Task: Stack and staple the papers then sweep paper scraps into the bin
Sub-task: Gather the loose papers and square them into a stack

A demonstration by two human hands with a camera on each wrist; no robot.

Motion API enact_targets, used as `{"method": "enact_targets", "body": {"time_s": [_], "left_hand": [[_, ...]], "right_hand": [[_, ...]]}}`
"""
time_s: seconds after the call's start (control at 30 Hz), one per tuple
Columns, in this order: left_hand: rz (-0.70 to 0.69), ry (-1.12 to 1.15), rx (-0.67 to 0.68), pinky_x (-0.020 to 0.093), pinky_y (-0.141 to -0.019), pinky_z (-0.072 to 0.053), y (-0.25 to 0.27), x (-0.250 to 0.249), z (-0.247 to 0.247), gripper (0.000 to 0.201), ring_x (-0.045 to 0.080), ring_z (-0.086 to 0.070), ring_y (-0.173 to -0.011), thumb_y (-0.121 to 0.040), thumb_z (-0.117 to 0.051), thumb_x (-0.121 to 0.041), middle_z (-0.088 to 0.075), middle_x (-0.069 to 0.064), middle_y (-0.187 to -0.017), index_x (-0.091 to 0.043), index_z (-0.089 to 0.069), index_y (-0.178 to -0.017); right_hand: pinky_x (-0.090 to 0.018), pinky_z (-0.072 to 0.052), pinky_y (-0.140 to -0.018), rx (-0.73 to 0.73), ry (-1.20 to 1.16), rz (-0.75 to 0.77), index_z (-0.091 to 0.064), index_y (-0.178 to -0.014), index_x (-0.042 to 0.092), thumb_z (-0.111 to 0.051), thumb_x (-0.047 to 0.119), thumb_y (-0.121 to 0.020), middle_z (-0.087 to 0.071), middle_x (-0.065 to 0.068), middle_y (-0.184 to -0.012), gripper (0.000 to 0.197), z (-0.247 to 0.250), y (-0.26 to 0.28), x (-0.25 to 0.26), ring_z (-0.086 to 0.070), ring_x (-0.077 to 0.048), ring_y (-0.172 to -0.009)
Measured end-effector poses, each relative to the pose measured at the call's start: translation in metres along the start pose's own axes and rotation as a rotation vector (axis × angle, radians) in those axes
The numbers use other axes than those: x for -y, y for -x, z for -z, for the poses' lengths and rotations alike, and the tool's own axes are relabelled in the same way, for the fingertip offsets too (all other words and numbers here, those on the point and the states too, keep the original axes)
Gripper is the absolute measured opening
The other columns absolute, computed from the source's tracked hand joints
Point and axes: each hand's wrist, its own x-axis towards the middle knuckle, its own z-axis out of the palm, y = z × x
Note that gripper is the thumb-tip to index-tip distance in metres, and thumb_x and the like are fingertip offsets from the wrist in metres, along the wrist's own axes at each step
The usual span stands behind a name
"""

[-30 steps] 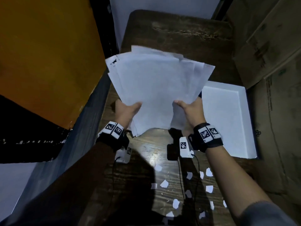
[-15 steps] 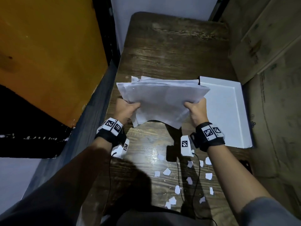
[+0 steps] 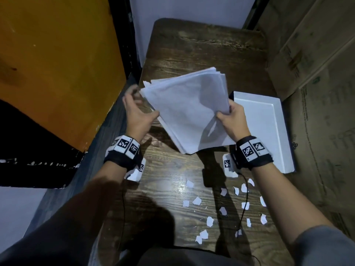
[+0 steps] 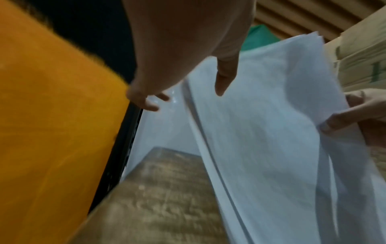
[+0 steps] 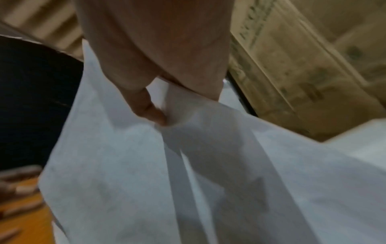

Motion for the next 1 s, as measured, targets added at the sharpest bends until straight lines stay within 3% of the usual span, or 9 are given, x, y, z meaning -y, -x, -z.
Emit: {"method": "enact_targets", "body": {"time_s": [0.07, 0.17, 0.23, 0.37, 0.5, 0.63, 0.73, 0.83, 1.0], "left_hand": [[-0.189, -0.142, 0.003, 0.031, -0.12, -0.04, -0.002, -0.017, 0.004, 0.104, 0.023, -0.042, -0.139, -0.067, -0.09, -0.007, -0.037, 0.008, -0.15, -0.036, -0.03, -0.147], [-0.201, -0.387, 0.263, 0.058, -0.123, -0.032, -0.009, -0.031, -0.002, 0.097, 0.027, -0.042, -0.146, -0.068, -0.088, -0.015, -0.046, 0.007, -0.156, -0.033, -0.04, -0.151], [-0.144, -0.359, 0.403, 0.043, -0.103, -0.053, -0.012, -0.027, -0.008, 0.065, 0.026, -0.063, -0.124, -0.075, -0.081, -0.005, -0.067, 0.014, -0.134, -0.014, -0.061, -0.136], [-0.027, -0.248, 0.333, 0.027, -0.08, -0.053, -0.007, -0.001, -0.008, 0.032, 0.018, -0.068, -0.096, -0.085, -0.073, 0.006, -0.07, 0.008, -0.105, 0.006, -0.072, -0.117], [0.063, -0.11, 0.222, 0.003, -0.065, -0.052, -0.007, 0.023, 0.016, 0.028, -0.019, -0.067, -0.066, -0.087, -0.072, 0.009, -0.069, -0.003, -0.088, -0.001, -0.07, -0.114], [0.139, -0.074, 0.151, 0.001, -0.054, -0.049, -0.011, 0.033, 0.035, 0.021, -0.023, -0.063, -0.056, -0.086, -0.073, 0.007, -0.064, -0.013, -0.08, -0.007, -0.066, -0.1], [0.183, -0.025, 0.145, 0.005, -0.059, -0.053, -0.011, 0.036, 0.034, 0.026, -0.02, -0.068, -0.062, -0.085, -0.073, 0.008, -0.073, -0.027, -0.068, -0.018, -0.069, -0.086], [0.202, 0.035, 0.084, 0.002, -0.057, -0.051, -0.002, 0.027, 0.025, 0.04, -0.021, -0.066, -0.06, -0.087, -0.068, 0.009, -0.068, -0.038, -0.058, -0.03, -0.065, -0.079], [0.141, 0.128, -0.08, -0.003, -0.064, -0.049, 0.019, 0.031, 0.002, 0.043, -0.026, -0.064, -0.066, -0.09, -0.062, 0.015, -0.071, -0.03, -0.066, -0.027, -0.062, -0.085]], "right_hand": [[-0.039, -0.055, -0.084, 0.105, 0.193, 0.047, -0.068, -0.103, 0.024, -0.058, 0.004, -0.078, -0.071, 0.001, -0.095, 0.033, 0.003, -0.011, 0.008, -0.065, -0.017, -0.094], [-0.047, -0.054, -0.083, 0.226, 0.618, 0.181, -0.064, -0.094, 0.022, -0.058, 0.009, -0.077, -0.07, -0.001, -0.092, 0.022, -0.009, -0.014, 0.026, -0.065, -0.024, -0.093], [-0.046, -0.054, -0.081, 0.247, 0.755, 0.284, -0.063, -0.091, 0.02, -0.059, 0.006, -0.079, -0.069, -0.003, -0.093, 0.018, -0.019, -0.012, 0.033, -0.064, -0.027, -0.092], [-0.049, -0.05, -0.089, 0.246, 0.662, 0.258, -0.063, -0.103, 0.023, -0.062, 0.01, -0.081, -0.07, -0.002, -0.103, 0.026, -0.01, -0.011, 0.016, -0.063, -0.026, -0.1], [-0.048, -0.043, -0.102, 0.011, 0.554, -0.021, -0.049, -0.132, 0.027, -0.081, 0.016, -0.068, -0.058, -0.005, -0.127, 0.072, 0.035, -0.011, -0.036, -0.054, -0.024, -0.118], [-0.036, -0.049, -0.098, 0.002, -0.011, -0.232, -0.042, -0.139, 0.026, -0.091, 0.015, -0.056, -0.053, -0.004, -0.134, 0.096, 0.049, 0.004, -0.064, -0.052, -0.019, -0.123], [-0.045, -0.052, -0.096, 0.052, -0.183, -0.287, -0.057, -0.124, 0.01, -0.093, 0.036, -0.045, -0.067, -0.008, -0.117, 0.091, 0.033, 0.007, -0.071, -0.063, -0.024, -0.111], [-0.048, -0.051, -0.097, -0.079, -0.18, -0.245, -0.062, -0.119, 0.004, -0.082, 0.02, -0.071, -0.069, -0.011, -0.112, 0.054, 0.014, 0.007, -0.062, -0.065, -0.026, -0.107], [-0.019, -0.055, -0.078, -0.284, -0.171, -0.075, -0.062, -0.115, 0.008, -0.073, 0.012, -0.081, -0.068, -0.006, -0.106, 0.036, -0.004, 0.021, -0.052, -0.065, -0.013, -0.095]]}}
